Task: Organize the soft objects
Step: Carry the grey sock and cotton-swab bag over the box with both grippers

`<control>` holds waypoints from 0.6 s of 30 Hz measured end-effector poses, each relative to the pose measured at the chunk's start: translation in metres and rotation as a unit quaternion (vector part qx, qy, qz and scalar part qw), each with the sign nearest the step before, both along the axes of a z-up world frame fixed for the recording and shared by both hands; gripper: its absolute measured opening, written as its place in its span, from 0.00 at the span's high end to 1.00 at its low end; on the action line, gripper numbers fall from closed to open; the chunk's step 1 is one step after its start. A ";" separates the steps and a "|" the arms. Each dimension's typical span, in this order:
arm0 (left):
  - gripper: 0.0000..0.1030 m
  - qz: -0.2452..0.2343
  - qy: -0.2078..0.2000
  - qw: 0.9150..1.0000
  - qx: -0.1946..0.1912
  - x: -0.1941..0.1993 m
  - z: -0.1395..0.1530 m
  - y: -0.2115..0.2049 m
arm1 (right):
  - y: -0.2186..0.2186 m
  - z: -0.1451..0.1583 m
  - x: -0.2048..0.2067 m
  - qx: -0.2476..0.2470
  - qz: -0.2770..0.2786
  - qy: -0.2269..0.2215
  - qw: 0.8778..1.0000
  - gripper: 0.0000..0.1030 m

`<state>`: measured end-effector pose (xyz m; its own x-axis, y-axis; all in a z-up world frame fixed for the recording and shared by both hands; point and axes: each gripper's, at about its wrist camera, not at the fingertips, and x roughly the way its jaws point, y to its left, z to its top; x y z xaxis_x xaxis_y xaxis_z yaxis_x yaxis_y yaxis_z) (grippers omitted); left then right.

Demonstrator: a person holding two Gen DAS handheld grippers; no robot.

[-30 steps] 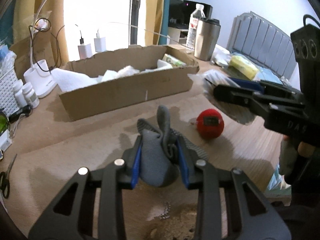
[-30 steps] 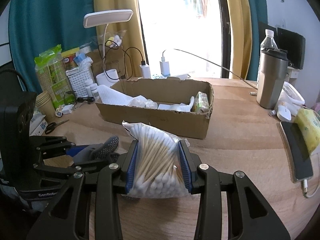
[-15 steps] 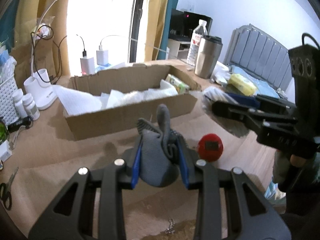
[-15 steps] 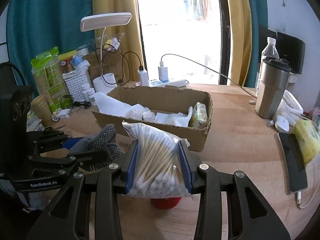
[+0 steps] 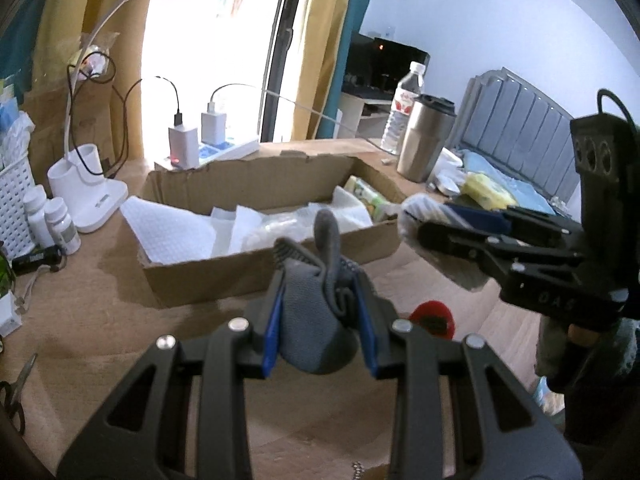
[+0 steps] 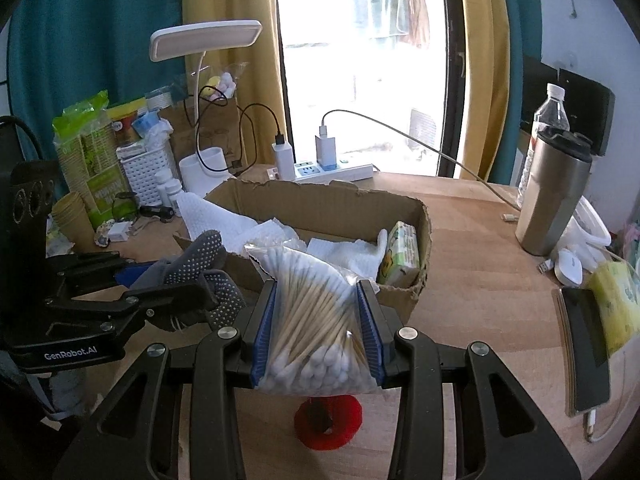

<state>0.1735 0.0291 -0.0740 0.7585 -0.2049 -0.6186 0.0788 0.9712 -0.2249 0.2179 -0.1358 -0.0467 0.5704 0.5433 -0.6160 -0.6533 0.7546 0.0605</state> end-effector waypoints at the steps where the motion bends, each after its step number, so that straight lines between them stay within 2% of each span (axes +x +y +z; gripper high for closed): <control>1: 0.68 0.003 0.001 1.000 -0.002 0.001 0.000 0.002 | 0.001 0.000 0.001 -0.001 0.001 0.000 1.000 0.60; 18: 0.68 0.029 -0.026 0.999 -0.013 0.016 0.019 0.033 | 0.028 0.004 0.026 -0.002 0.017 -0.002 1.000 0.60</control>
<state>0.1900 0.0625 -0.0554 0.8010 -0.1749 -0.5726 0.0344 0.9682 -0.2477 0.2436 -0.1079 -0.0422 0.5544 0.5590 -0.6166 -0.6783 0.7328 0.0546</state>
